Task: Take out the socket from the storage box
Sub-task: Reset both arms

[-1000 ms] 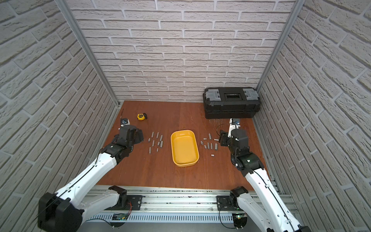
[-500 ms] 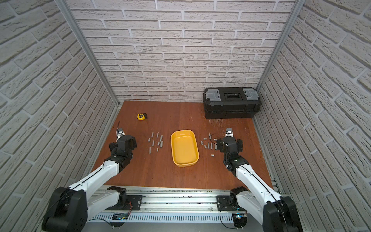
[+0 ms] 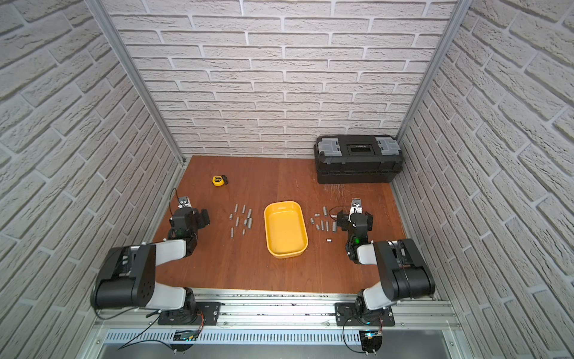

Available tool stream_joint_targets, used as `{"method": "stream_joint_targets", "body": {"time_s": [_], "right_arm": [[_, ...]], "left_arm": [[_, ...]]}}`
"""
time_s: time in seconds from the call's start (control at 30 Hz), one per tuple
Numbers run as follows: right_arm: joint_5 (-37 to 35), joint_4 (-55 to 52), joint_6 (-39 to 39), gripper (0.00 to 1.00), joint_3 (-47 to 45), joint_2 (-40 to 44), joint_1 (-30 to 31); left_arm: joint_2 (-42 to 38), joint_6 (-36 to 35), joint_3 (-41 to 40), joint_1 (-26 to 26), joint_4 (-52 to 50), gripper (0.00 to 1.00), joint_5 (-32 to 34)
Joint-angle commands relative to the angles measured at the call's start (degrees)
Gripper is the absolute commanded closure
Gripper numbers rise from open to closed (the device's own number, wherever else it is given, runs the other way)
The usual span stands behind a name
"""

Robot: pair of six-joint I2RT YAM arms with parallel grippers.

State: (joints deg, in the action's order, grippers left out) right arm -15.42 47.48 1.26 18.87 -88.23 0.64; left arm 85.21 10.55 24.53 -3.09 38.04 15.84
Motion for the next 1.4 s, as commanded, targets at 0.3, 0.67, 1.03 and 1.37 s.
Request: {"method": "stream_joint_targets", "body": {"time_s": [0.3,0.67,1.03,1.37], "right_arm": [[7.15,1.57,-0.71,0.01,3.48,1.04,-0.65],[7.25,0.98,-0.81,0.01,3.63,1.28,-0.65],[7.25,0.77,-0.80,0.01,3.67,1.39,-0.64],[7.25,0.77,-0.77,0.01,3.63,1.39,-0.65]], "left_arm": [[4.51,-4.03,-2.73,-0.73,14.47,0.02,-9.17],[4.44,-4.19,-2.74,-0.51,14.51,0.02,-8.80],[4.52,-4.06,-2.56,-0.54,14.23,0.02,-8.86],[4.44,-4.13,-2.56,-0.53,14.18,0.02,-8.99]]}}
